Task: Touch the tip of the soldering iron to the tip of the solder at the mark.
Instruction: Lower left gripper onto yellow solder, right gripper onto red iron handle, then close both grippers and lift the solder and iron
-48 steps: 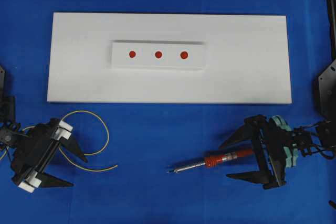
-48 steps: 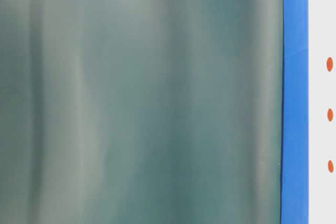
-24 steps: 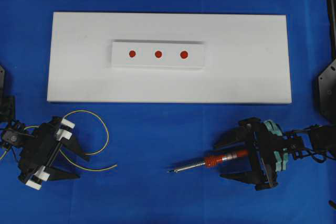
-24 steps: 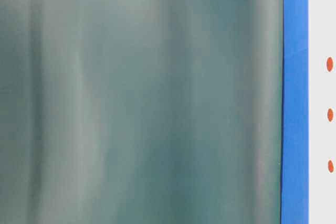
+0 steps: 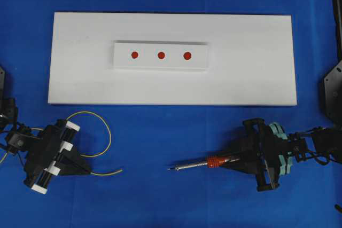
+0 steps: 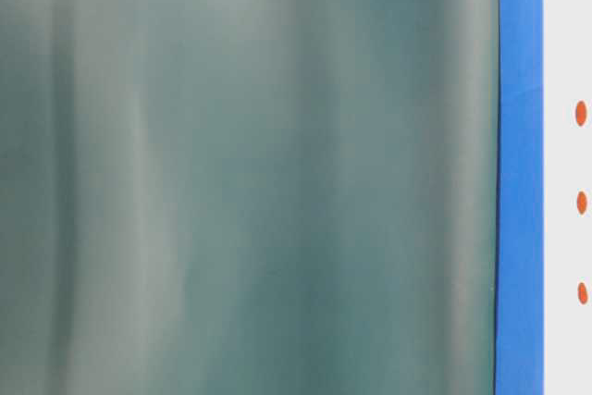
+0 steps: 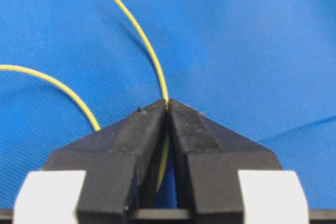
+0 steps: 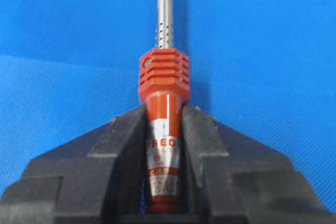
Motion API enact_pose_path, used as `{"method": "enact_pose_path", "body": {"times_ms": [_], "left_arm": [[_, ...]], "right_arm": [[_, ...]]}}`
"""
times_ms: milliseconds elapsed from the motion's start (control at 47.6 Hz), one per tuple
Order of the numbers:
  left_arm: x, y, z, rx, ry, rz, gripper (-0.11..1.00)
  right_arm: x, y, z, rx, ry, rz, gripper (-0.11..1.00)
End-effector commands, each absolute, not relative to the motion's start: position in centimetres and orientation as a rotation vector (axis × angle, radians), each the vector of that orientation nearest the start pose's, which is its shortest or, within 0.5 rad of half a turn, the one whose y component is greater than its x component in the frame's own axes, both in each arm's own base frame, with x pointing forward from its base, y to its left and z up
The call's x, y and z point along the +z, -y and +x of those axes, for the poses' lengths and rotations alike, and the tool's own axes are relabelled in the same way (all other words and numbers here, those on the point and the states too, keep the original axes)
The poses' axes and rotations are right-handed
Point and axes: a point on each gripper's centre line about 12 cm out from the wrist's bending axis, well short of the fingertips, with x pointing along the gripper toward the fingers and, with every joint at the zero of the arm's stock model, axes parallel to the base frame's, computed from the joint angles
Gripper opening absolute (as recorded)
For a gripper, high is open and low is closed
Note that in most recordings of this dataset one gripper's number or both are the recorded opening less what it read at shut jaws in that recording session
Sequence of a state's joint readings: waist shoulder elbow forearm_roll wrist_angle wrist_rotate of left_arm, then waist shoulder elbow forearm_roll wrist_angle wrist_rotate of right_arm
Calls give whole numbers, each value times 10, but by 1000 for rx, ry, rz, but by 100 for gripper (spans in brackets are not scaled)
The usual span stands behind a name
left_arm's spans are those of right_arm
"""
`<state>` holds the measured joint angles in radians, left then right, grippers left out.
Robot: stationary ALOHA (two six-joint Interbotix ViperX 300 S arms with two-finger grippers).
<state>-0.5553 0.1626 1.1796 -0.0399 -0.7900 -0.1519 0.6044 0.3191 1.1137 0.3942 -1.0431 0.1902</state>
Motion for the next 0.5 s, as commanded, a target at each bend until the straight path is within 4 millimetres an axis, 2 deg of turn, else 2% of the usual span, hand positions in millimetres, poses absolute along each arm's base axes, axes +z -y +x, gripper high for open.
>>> {"method": "enact_pose_path", "body": {"times_ms": [0, 210, 378, 483], "left_arm": [[68, 144, 243, -459, -559, -17, 2], [100, 150, 256, -457, -571, -19, 2], [141, 155, 265, -455, -623, -10, 2], [167, 157, 267, -454, -661, 0, 2]], "right_arm": [[61, -138, 266, 199, -396, 209, 6], [84, -133, 269, 194, -427, 215, 6], [112, -130, 275, 207, -502, 198, 6], [136, -128, 277, 232, -568, 190, 6]]}}
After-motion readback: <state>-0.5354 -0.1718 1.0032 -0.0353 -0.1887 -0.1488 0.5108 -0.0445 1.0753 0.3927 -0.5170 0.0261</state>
